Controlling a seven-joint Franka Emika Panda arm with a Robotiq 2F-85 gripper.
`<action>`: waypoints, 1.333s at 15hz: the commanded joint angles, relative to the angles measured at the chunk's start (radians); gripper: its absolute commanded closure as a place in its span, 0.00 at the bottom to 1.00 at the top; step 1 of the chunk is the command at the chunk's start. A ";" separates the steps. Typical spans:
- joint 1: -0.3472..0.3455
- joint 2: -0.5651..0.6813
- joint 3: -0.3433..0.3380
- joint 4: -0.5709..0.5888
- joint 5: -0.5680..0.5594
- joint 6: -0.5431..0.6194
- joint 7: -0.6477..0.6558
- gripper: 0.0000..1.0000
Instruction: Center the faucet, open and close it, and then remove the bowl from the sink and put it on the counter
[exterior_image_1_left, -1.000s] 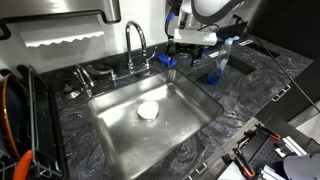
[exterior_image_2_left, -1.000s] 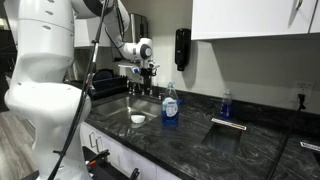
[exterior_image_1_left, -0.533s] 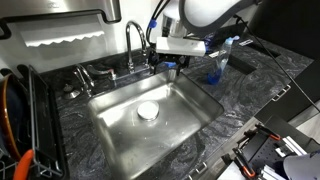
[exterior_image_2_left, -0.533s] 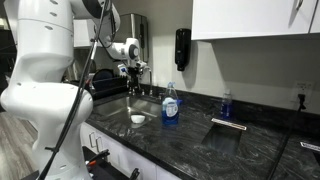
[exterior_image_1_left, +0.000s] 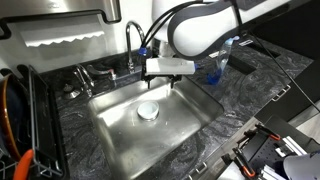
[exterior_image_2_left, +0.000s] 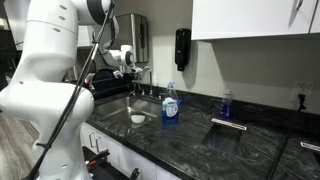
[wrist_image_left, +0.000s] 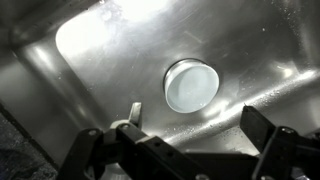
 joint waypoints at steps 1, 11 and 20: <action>0.012 0.069 -0.011 0.047 -0.026 0.030 0.015 0.00; 0.011 0.134 -0.043 0.087 -0.010 0.011 0.085 0.00; 0.007 0.154 -0.057 0.005 -0.024 0.113 0.075 0.00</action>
